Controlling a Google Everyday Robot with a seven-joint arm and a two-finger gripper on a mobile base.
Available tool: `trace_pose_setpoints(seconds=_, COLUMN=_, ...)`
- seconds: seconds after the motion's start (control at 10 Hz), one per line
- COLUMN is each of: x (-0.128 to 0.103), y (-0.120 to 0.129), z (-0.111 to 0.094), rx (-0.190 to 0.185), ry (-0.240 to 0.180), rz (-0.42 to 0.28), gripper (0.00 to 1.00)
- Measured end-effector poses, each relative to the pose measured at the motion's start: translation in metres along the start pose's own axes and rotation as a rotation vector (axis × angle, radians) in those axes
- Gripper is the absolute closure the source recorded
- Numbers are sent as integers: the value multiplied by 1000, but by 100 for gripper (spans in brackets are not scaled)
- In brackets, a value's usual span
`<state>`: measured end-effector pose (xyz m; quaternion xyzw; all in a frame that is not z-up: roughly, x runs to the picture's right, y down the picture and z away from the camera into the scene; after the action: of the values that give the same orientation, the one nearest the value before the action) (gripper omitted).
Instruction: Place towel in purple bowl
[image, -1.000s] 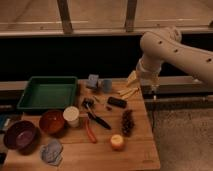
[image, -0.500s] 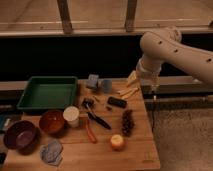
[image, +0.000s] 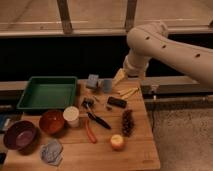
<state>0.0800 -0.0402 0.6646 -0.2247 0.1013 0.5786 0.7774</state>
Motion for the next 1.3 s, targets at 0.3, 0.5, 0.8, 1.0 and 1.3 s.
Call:
trace_pose_setpoints(seconds=0.3, x=-10, y=93, z=-3, rx=-27, ry=12, rz=-181, gripper=24)
trace_pose_setpoints(seconds=0.5, x=-4, y=123, z=-8, rx=-21, ry=7, rz=-252, gripper=24)
trace_pose_setpoints(seconds=0.8, x=-4, y=120, z=-8, rx=-17, ry=6, rz=-249, gripper=24)
trace_pose_setpoints(seconds=1.0, x=-2, y=124, z=-1, rx=-25, ry=29, rz=-265, gripper=24)
trace_pose_setpoints(seconds=1.3, x=7, y=168, z=47, rx=-52, ry=111, rz=-342, gripper=24)
